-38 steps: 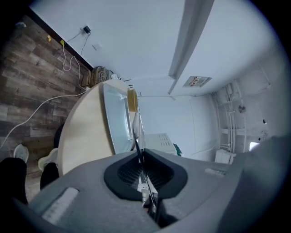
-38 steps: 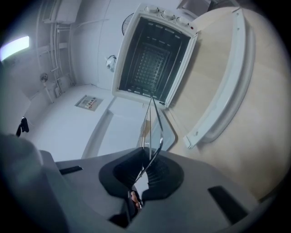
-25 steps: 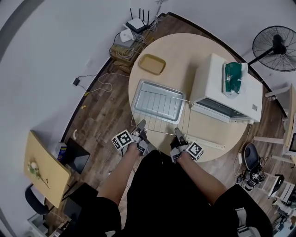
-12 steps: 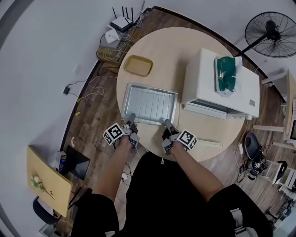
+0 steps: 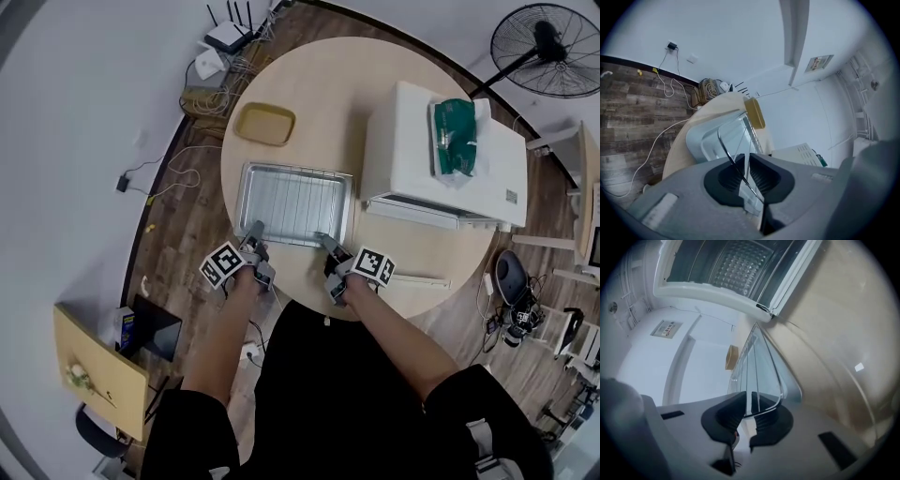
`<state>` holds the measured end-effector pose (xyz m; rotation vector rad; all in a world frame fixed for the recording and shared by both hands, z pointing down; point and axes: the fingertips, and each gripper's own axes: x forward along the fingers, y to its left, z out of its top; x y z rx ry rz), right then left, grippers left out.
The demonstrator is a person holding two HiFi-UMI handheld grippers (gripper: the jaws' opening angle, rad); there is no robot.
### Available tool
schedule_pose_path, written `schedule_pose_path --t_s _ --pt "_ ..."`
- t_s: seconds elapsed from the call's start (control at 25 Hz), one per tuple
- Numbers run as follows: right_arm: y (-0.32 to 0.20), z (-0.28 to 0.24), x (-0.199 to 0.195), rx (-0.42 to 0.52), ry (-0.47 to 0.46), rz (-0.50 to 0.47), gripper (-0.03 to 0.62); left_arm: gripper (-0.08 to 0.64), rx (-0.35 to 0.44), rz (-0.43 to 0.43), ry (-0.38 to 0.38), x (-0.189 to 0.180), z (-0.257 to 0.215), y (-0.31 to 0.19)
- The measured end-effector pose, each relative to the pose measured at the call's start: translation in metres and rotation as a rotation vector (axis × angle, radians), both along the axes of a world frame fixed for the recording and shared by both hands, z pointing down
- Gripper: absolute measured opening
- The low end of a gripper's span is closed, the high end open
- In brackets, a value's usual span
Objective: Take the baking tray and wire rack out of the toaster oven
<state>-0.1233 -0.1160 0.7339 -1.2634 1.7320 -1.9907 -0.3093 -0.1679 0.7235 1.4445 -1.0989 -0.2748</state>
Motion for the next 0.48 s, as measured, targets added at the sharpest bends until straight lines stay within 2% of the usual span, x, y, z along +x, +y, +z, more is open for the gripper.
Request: schedule_pose_path --t_s 0.12,0.32,0.48 --pt "0.001 0.006 -0.004 -0.04 0.019 -0.03 0.031 0.055 -0.035 0.025 -0.08 -0.001 0.006 0.001" --pt "0.002 0.01 -0.007 -0.114 0.039 -0.034 0.049 0.09 -0.073 0.191 -0.291 0.002 0.015 0.008" --pt "0.005 0.014 -0.006 -0.159 0.066 -0.105 0.085 0.111 -0.111 0.241 -0.331 0.005 0.02 0.011"
